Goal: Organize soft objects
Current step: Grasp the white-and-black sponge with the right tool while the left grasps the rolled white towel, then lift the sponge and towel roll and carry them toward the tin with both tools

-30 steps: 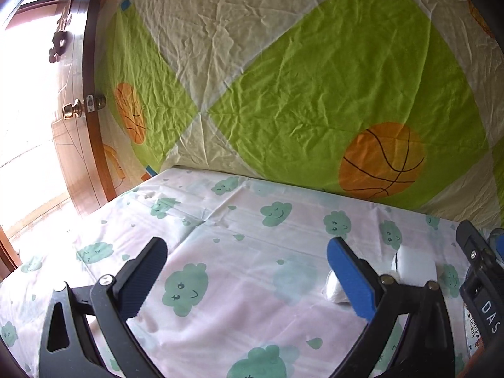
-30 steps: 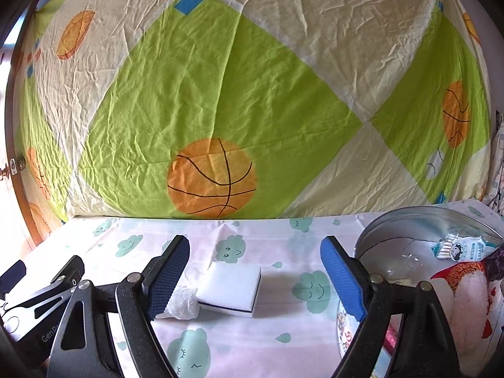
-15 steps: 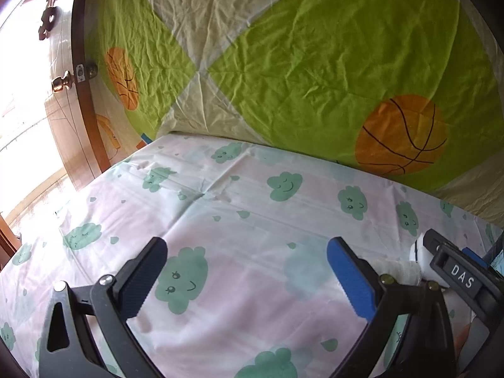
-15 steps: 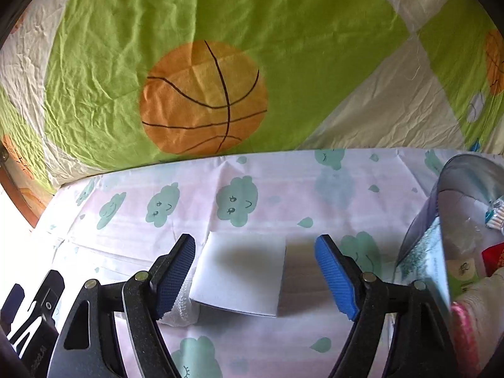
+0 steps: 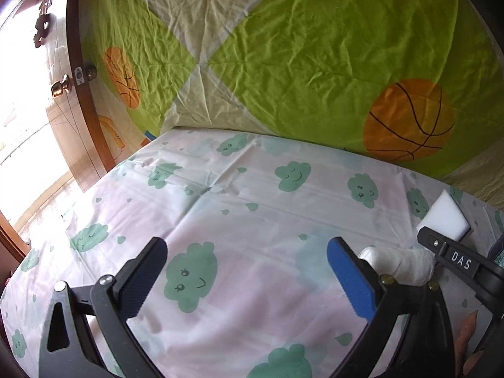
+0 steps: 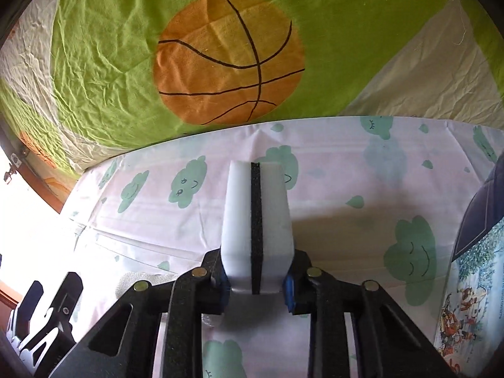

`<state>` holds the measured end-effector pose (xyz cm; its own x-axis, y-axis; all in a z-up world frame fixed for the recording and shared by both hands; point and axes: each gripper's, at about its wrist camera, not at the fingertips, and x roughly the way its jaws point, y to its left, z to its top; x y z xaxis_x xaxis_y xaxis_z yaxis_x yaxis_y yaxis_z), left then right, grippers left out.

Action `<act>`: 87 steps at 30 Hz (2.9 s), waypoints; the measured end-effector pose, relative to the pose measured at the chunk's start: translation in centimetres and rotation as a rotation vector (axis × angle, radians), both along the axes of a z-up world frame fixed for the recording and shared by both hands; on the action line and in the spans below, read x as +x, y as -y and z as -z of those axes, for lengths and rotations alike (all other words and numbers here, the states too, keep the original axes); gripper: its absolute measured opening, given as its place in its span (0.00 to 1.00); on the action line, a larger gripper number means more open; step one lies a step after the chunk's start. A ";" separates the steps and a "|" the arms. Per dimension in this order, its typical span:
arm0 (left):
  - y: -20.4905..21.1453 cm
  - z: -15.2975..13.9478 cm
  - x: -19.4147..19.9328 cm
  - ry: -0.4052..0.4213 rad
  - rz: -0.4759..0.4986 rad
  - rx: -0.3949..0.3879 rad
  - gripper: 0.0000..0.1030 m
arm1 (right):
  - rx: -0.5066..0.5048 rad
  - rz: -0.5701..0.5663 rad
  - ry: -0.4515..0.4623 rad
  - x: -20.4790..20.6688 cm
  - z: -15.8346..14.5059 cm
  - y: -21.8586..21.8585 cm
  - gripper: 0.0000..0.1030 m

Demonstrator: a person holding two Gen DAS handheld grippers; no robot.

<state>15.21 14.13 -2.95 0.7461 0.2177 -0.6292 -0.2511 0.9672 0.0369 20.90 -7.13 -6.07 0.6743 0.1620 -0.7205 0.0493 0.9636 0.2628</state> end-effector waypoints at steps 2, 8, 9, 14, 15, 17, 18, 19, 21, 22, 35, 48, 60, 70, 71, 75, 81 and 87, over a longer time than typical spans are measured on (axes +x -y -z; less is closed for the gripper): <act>0.1 0.1 0.1 -0.008 0.001 -0.005 1.00 | 0.044 -0.014 0.025 -0.2 -0.2 0.4 0.26; 1.3 -0.1 0.0 0.001 0.076 -0.063 1.00 | -0.104 0.050 0.301 -2.8 -4.1 0.5 0.26; 1.8 -0.2 0.0 0.004 0.101 -0.074 1.00 | -0.145 0.092 0.347 -3.3 -4.6 0.5 0.26; 5.1 0.0 0.9 -0.033 0.178 -0.084 1.00 | -0.167 0.130 0.394 -3.7 -5.2 1.2 0.27; 5.7 0.0 1.1 -0.039 0.180 -0.070 1.00 | -0.161 0.132 0.388 -3.6 -5.2 1.4 0.27; 6.6 0.0 1.3 -0.050 0.187 -0.048 1.00 | -0.156 0.141 0.375 -3.7 -5.3 1.9 0.27; 7.1 0.0 1.5 -0.057 0.195 -0.044 1.00 | -0.163 0.144 0.369 -3.6 -5.3 2.1 0.27; 7.5 0.0 1.6 -0.063 0.205 -0.046 1.00 | -0.176 0.148 0.368 -3.5 -5.4 2.1 0.27; 8.2 0.0 2.0 -0.074 0.224 -0.061 1.00 | -0.202 0.156 0.382 -3.6 -4.8 1.7 0.27; 8.7 0.0 2.2 -0.081 0.235 -0.066 1.00 | -0.215 0.157 0.389 -3.6 -4.9 1.8 0.27; 10.0 3.2 4.9 -0.249 0.235 -0.074 0.93 | -0.201 0.165 0.347 -2.9 -4.5 3.0 0.27; 8.5 2.6 4.8 -0.211 0.251 -0.149 0.76 | -0.195 0.090 0.320 -2.5 -4.0 1.5 0.27; 3.0 0.7 3.6 -0.071 -0.002 -0.084 0.76 | -0.172 -0.075 0.303 -3.3 -3.6 -2.1 0.27; 1.5 1.3 3.0 -0.094 -0.044 -0.093 0.76 | -0.196 -0.155 0.294 -4.1 -3.3 -4.4 0.27; 1.4 1.4 2.9 -0.098 -0.046 -0.096 0.76 | -0.192 -0.163 0.289 -4.2 -3.2 -4.5 0.27; 1.0 1.5 2.3 -0.100 -0.046 -0.104 0.76 | -0.194 -0.171 0.297 -5.4 -3.2 -4.5 0.27; 1.1 1.3 1.3 -0.092 -0.043 -0.103 0.76 | -0.205 -0.190 0.314 -7.2 -3.2 -5.1 0.27; 1.3 1.0 -0.2 -0.065 -0.044 -0.095 0.76 | -0.220 -0.183 0.350 -9.0 -3.5 -5.2 0.27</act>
<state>15.06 12.79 -3.91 0.6940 0.1861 -0.6955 -0.2931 0.9554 -0.0367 11.88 -1.88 -2.54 0.8579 0.1693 -0.4851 -0.1823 0.9830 0.0208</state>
